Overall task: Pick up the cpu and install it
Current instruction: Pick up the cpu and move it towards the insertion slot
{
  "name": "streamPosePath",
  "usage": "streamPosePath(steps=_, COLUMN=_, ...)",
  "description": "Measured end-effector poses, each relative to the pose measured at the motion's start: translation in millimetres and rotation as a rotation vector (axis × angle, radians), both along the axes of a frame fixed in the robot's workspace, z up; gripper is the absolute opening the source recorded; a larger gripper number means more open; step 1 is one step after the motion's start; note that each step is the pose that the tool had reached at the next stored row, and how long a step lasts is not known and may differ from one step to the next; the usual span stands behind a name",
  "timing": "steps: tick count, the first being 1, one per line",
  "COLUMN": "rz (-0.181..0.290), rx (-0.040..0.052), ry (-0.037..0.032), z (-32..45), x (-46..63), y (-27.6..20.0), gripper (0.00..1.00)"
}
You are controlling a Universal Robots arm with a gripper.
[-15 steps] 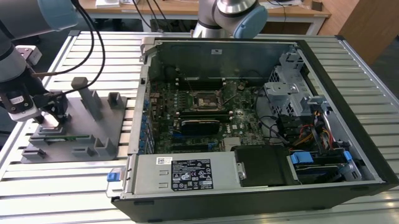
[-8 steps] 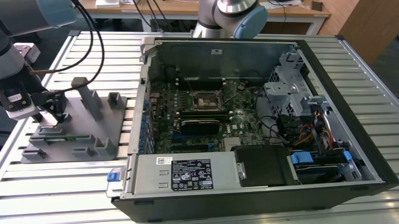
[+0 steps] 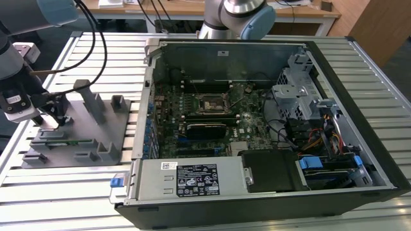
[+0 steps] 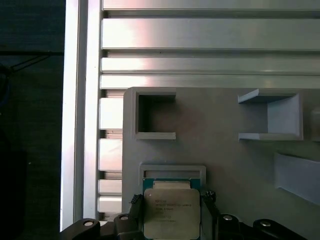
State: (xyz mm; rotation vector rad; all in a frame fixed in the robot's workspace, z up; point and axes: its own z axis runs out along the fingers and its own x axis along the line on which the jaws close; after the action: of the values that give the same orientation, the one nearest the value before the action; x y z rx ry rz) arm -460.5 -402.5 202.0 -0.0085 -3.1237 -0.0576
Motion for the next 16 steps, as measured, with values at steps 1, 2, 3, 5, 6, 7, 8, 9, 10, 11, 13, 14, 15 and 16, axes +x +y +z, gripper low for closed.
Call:
streamPosePath(steps=1, rz=0.0, rx=0.0, ry=-0.0001, z=0.7, x=0.0, y=0.0, gripper=0.54)
streamPosePath(steps=2, rz=0.0, rx=0.0001, ry=-0.0001, z=1.4, x=0.0, y=0.0, gripper=0.54)
streamPosePath(steps=3, rz=0.0, rx=0.0001, ry=-0.0001, z=2.1, x=0.0, y=0.0, gripper=0.54)
streamPosePath(steps=5, rz=0.0, rx=0.0001, ry=0.0, z=3.6, x=0.0, y=0.0, gripper=0.54)
streamPosePath(steps=6, rz=0.0, rx=0.0001, ry=-0.0001, z=4.5, x=0.0, y=0.0, gripper=0.54)
streamPosePath(steps=7, rz=0.0, rx=0.0001, ry=-0.0001, z=5.4, x=0.0, y=0.0, gripper=0.54)
streamPosePath(steps=8, rz=0.0, rx=0.0001, ry=0.0, z=6.3, x=0.0, y=0.0, gripper=0.54)
streamPosePath(steps=9, rz=0.0, rx=0.0001, ry=-0.0001, z=7.1, x=0.0, y=0.0, gripper=0.54)
streamPosePath(steps=10, rz=0.0, rx=0.0001, ry=-0.0001, z=8.0, x=0.0, y=0.0, gripper=0.54)
streamPosePath(steps=11, rz=0.0, rx=0.0001, ry=-0.0001, z=8.9, x=0.0, y=0.0, gripper=0.54)
streamPosePath(steps=13, rz=0.0, rx=0.0001, ry=-0.0001, z=10.6, x=0.0, y=0.0, gripper=0.54)
streamPosePath(steps=14, rz=0.0, rx=0.0001, ry=0.0, z=11.6, x=0.0, y=0.0, gripper=0.54)
streamPosePath(steps=15, rz=0.0, rx=0.0003, ry=-0.0001, z=12.7, x=0.0, y=0.0, gripper=0.54)
streamPosePath(steps=16, rz=0.0, rx=0.0004, ry=0.0, z=13.7, x=0.0, y=0.0, gripper=0.54)
